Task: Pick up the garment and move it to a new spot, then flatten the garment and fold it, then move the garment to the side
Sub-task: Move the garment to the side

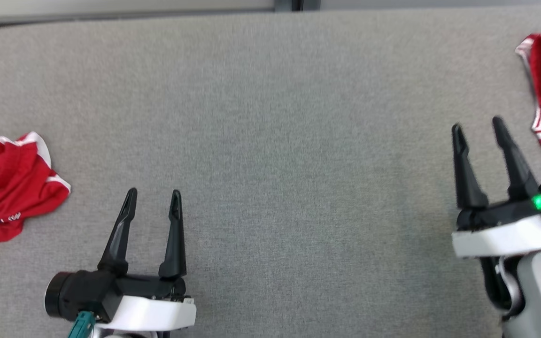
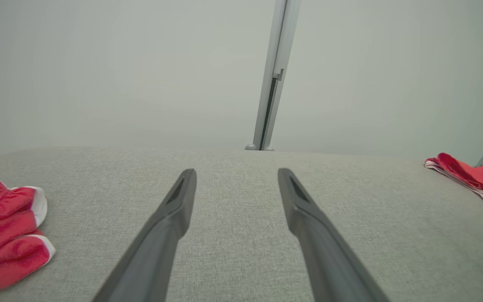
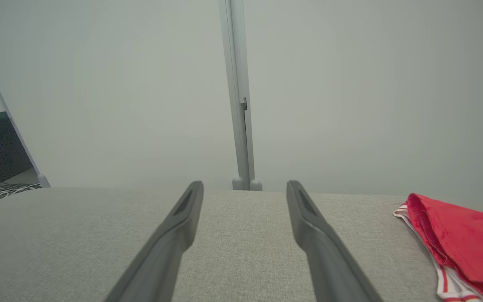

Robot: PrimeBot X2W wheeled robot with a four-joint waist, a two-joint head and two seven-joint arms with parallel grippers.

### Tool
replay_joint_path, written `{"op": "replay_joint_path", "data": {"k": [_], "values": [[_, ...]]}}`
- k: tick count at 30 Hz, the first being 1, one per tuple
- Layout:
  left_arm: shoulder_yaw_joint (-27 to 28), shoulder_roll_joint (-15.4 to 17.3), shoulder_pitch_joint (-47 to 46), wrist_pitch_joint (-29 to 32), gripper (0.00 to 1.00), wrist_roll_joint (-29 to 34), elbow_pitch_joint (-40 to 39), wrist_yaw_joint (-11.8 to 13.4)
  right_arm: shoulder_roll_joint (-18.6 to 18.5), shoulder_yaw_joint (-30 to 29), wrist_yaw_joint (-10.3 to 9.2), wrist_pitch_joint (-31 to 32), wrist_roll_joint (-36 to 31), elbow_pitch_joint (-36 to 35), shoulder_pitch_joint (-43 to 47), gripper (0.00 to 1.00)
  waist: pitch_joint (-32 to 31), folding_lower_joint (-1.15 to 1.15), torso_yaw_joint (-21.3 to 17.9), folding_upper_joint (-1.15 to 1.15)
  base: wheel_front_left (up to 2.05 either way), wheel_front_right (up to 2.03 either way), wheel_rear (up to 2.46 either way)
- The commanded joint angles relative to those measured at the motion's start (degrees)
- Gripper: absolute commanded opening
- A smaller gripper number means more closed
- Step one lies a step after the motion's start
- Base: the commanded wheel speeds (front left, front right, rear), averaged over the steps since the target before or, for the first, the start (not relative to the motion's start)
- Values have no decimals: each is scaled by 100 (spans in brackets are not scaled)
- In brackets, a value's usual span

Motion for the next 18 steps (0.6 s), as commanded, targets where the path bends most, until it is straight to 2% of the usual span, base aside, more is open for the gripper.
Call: {"op": "replay_joint_path", "data": {"k": [1,8,12,18], "values": [[52,11,125,-8,100,-70,28,52,124,-39,-13,-3,-34,-147,267,100,-555,0,-82,0,0,0,0],[195,13,620,-9,100,-149,190,28,563,-177,-13,-2,-229,-453,1397,100,-1313,0,-166,0,0,0,0],[309,12,986,-8,100,-124,188,2,646,-111,-12,-3,-215,-322,1925,100,-1692,0,-203,0,0,0,0],[402,12,1305,-7,100,-57,345,-59,739,-150,-12,-3,-302,-227,2336,100,-1914,0,-203,0,0,0,0]]}}
